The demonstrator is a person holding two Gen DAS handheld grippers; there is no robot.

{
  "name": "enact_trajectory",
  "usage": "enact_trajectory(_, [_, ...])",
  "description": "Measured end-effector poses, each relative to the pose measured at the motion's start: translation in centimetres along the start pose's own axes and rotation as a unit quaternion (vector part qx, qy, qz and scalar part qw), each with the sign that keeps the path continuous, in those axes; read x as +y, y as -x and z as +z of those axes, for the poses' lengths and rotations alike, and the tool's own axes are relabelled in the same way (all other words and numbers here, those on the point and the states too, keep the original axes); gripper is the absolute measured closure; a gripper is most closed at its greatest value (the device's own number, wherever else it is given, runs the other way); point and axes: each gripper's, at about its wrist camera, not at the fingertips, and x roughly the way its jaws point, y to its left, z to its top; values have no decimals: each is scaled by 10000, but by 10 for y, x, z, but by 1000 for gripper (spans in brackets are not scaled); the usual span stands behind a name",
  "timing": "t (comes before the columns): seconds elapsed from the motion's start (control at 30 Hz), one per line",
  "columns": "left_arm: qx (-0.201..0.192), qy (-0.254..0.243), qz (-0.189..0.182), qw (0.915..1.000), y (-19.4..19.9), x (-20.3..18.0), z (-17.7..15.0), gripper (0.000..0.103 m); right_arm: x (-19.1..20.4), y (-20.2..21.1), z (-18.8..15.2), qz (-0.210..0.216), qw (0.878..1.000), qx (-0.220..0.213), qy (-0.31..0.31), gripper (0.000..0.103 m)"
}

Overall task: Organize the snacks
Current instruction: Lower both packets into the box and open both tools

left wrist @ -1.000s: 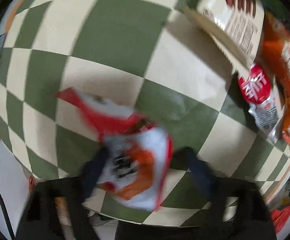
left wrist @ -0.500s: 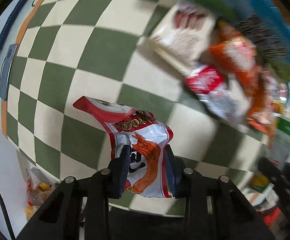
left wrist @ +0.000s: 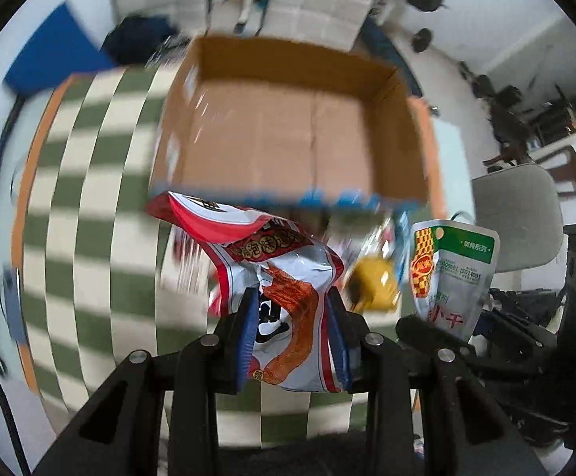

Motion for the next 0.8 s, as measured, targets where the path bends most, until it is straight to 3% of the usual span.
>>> enact_trajectory(0.17, [-20,-374,150,9992,-7,-8,84,73,-1,19,69,-154,9992,-366,17,48])
enact_trajectory(0.4, [548,-318,131,9979,-78,9,182,73,-16,-34,174,-498,9983,-284,-51,48])
enact_trajectory(0.6, [1055,-193,64,9942,-148,20,225,73,-33,-104,230,-702,9974,46,-124,48])
enact_trajectory(0.8, [1322,-195,147,9909,-183,22,237,69,-48,-159,267,-849,9960,233,-149,48])
